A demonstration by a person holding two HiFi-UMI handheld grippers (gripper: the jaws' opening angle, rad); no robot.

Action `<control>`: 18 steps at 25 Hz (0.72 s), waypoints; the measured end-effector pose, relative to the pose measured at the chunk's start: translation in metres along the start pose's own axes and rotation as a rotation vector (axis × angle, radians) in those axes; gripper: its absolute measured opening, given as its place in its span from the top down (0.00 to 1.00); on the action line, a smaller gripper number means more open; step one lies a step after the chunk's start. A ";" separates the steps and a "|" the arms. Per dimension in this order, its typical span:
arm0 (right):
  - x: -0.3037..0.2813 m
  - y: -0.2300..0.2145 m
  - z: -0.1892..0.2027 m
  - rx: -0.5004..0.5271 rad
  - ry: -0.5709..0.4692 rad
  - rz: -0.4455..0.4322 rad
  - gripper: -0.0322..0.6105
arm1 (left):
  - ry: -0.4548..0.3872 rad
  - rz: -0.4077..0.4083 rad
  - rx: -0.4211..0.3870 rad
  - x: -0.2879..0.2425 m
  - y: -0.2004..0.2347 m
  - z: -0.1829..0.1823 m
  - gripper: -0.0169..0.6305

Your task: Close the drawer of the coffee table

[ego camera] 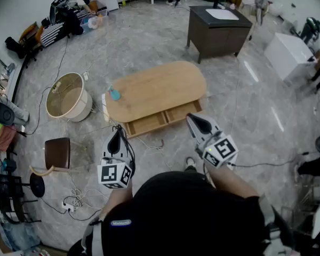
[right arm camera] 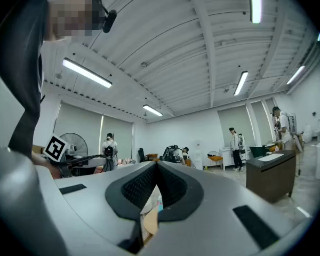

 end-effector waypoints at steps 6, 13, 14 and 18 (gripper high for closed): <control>0.002 -0.001 -0.001 0.000 -0.012 0.013 0.94 | 0.002 0.005 0.003 -0.003 -0.005 0.003 0.96; 0.001 0.004 -0.007 0.006 -0.021 -0.016 0.94 | 0.002 0.012 0.011 -0.004 -0.009 0.004 0.96; 0.001 0.003 -0.005 0.003 -0.020 -0.013 0.94 | 0.003 0.011 0.012 -0.004 -0.009 0.005 0.96; 0.001 0.001 0.003 -0.006 -0.008 -0.002 0.94 | 0.001 0.010 0.008 -0.002 -0.009 0.007 0.96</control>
Point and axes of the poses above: the fingertips, and each gripper's own axes: x backward along the fingers, y to its left, z out of its underside, the point moved 5 cm from there along x, backward along the fingers, and after that the axes turned 10 degrees about -z, right-handed, at the moved point
